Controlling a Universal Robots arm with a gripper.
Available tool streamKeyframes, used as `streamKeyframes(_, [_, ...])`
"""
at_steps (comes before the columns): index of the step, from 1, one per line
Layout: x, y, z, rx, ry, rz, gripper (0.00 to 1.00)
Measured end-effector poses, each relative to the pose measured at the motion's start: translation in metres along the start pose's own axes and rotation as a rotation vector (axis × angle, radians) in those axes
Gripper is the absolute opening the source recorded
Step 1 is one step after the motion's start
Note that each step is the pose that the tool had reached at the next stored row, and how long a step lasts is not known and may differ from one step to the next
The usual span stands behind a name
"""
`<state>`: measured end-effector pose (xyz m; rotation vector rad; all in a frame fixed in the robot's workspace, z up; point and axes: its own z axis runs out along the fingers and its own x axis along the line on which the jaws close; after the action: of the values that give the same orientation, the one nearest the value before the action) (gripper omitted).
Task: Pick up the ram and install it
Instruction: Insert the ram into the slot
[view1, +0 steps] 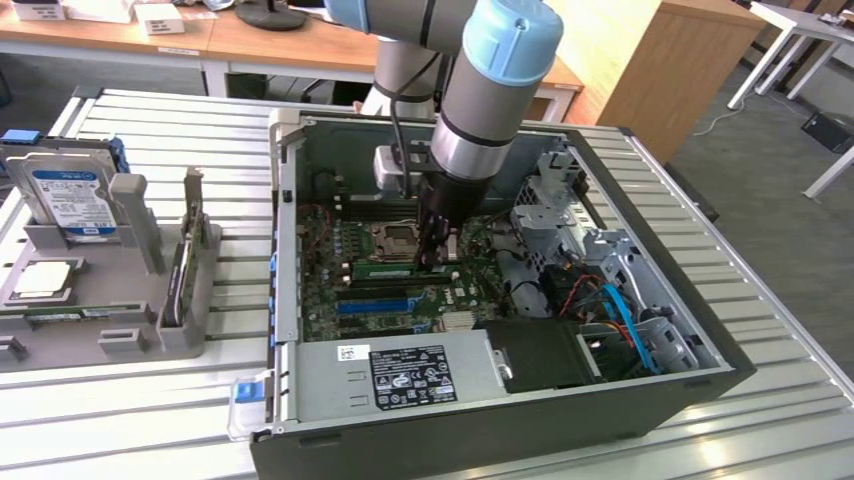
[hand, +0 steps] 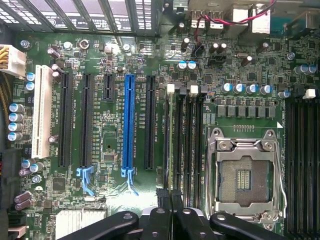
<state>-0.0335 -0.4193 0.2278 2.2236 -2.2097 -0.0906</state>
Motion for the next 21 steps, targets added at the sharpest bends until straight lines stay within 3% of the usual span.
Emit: streamKeyframes(21, [0.0002,-0.0003,0.0051,-0.0003,0.0003,-0.002,0.12])
